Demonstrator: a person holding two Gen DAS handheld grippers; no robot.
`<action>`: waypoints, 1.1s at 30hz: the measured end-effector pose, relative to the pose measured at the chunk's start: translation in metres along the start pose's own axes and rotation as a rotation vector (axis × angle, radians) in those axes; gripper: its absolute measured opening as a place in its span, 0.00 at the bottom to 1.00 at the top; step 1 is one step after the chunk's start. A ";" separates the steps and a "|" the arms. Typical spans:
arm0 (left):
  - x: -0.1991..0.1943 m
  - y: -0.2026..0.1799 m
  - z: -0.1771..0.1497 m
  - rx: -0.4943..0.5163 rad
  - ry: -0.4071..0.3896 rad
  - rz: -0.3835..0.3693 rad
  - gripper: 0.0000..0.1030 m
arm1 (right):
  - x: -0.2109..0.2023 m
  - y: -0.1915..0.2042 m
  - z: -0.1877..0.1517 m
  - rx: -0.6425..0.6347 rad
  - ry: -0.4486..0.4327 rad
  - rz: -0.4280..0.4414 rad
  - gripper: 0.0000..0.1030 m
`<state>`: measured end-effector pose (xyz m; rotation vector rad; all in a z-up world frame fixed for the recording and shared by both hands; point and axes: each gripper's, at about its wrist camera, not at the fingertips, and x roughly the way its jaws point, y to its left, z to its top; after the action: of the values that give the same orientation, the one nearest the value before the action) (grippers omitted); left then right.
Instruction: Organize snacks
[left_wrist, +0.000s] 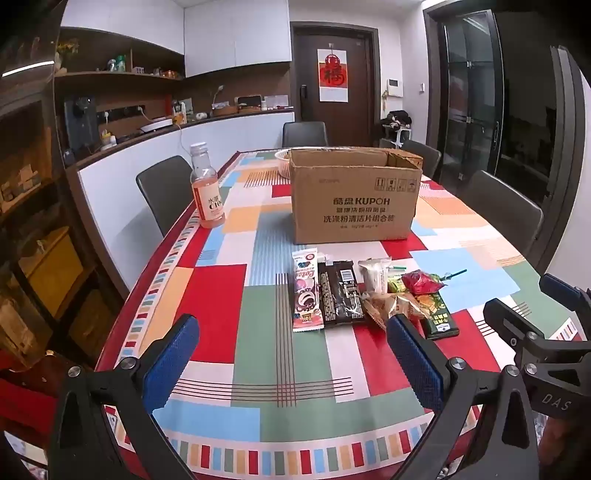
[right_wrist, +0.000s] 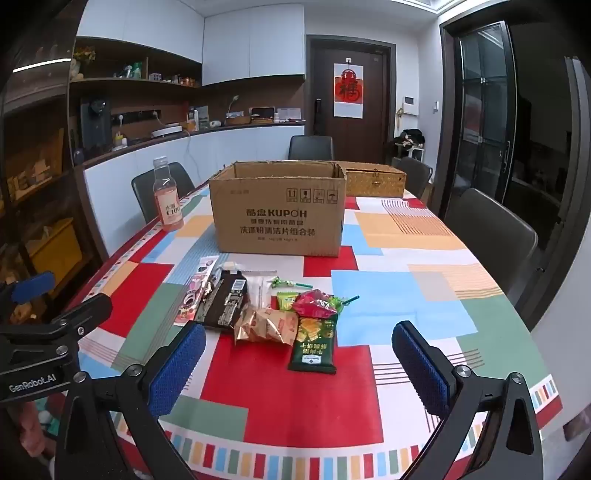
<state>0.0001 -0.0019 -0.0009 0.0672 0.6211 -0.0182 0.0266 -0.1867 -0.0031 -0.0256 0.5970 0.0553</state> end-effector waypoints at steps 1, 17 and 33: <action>0.000 -0.001 0.000 0.003 0.002 0.000 1.00 | 0.000 0.000 0.000 -0.001 -0.006 0.000 0.99; -0.001 0.003 0.000 -0.015 0.003 -0.014 1.00 | 0.001 0.001 -0.001 0.000 -0.001 0.005 0.99; -0.004 0.004 0.001 -0.018 -0.004 -0.011 1.00 | 0.002 0.001 0.000 -0.002 0.006 0.013 0.99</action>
<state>-0.0024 0.0023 0.0028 0.0464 0.6172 -0.0240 0.0280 -0.1860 -0.0046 -0.0239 0.6027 0.0686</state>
